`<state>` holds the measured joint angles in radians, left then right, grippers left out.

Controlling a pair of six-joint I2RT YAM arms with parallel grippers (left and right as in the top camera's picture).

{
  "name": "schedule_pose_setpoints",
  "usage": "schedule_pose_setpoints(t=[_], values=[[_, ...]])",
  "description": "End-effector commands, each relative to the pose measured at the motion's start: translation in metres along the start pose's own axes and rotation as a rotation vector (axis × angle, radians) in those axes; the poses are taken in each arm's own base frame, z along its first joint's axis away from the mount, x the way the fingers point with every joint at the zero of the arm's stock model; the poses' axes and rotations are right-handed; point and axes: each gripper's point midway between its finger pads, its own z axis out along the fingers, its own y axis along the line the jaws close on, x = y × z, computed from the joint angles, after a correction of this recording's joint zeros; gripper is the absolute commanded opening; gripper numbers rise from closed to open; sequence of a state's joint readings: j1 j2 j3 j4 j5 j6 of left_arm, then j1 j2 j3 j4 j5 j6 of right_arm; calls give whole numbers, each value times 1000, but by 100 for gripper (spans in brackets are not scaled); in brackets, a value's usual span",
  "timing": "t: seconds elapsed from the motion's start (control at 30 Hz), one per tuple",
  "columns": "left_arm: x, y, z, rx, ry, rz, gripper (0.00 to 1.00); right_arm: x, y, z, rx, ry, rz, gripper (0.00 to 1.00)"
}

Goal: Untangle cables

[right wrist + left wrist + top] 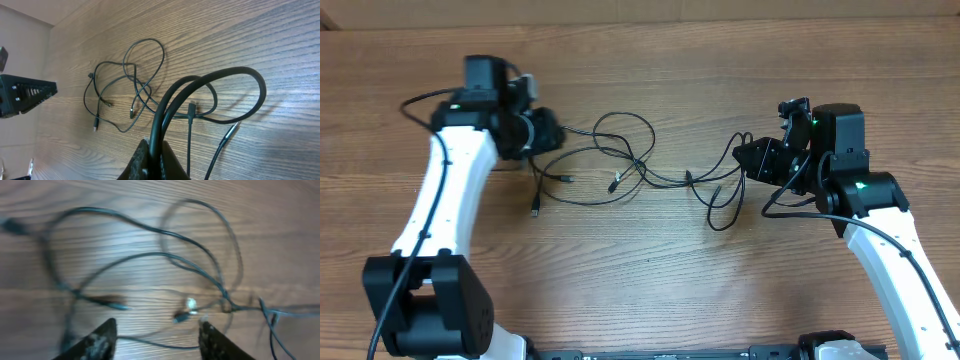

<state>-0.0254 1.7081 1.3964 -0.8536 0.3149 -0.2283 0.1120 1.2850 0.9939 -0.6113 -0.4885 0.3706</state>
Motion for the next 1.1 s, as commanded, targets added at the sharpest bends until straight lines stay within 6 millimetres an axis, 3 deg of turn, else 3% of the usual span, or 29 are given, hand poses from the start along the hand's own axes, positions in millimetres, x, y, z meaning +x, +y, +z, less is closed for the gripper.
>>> schedule_pose_setpoints(t=[0.0, 0.1, 0.3, 0.53, 0.7, 0.77, 0.87, 0.9, 1.07], values=[[13, -43, 24, 68, 53, 154, 57, -9, 7, -7, -4, -32, -15, 4], [28, -71, 52, 94, 99, 240, 62, -7, 6, -7, -2, -26, -14, 4], [55, -107, 103, 127, 158, 345, 65, -5, 5, -7, 3, -18, -9, 4], [74, -112, 136, 110, 211, 380, 66, -4, 4, -7, 5, -12, -5, 4], [75, -98, 145, 37, 215, 383, 66, -4, 4, -7, 6, -12, -5, 4], [72, -91, 146, -6, 203, 387, 51, -4, 4, -7, 6, -12, -5, 4], [71, -92, 145, -4, 201, 387, 9, -4, 4, -7, 6, -11, -5, 4], [71, -93, 144, 2, 200, 386, 4, -4, 4, -7, 6, -11, -5, 4], [57, -118, 119, 78, 166, 393, 4, -4, 4, -7, 6, -12, -9, 4]])
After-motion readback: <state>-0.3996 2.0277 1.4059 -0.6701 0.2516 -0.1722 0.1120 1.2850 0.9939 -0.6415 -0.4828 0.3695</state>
